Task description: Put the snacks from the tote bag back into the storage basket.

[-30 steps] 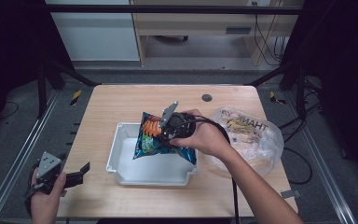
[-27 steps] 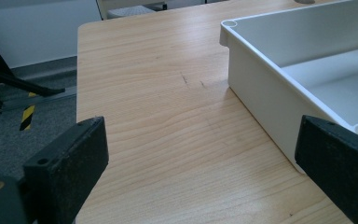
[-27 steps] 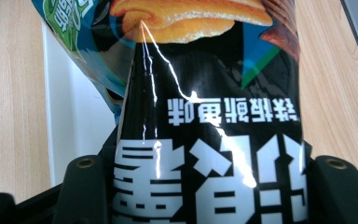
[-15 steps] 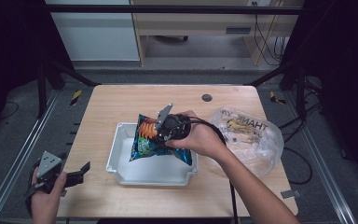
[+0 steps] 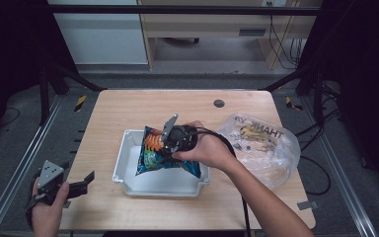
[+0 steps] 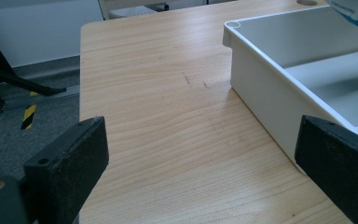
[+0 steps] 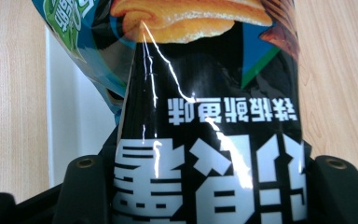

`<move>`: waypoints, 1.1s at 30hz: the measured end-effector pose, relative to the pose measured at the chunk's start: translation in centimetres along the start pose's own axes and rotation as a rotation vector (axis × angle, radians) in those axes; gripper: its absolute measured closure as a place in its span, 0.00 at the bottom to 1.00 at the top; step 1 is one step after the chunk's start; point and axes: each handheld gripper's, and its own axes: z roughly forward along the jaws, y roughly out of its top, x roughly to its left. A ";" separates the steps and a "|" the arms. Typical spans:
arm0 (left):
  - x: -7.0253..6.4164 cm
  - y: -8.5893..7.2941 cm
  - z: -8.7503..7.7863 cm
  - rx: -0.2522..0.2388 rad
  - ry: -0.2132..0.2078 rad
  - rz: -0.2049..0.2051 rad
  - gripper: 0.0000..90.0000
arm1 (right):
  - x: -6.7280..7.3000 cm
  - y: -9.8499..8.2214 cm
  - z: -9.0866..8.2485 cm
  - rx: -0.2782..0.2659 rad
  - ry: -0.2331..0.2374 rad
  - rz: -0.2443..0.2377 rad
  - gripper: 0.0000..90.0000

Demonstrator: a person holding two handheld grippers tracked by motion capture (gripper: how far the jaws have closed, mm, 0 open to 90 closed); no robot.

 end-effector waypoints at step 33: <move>0.1 0.0 0.0 0.002 -0.003 0.001 0.03 | 0.9 -0.7 4.1 0.025 0.057 0.000 0.44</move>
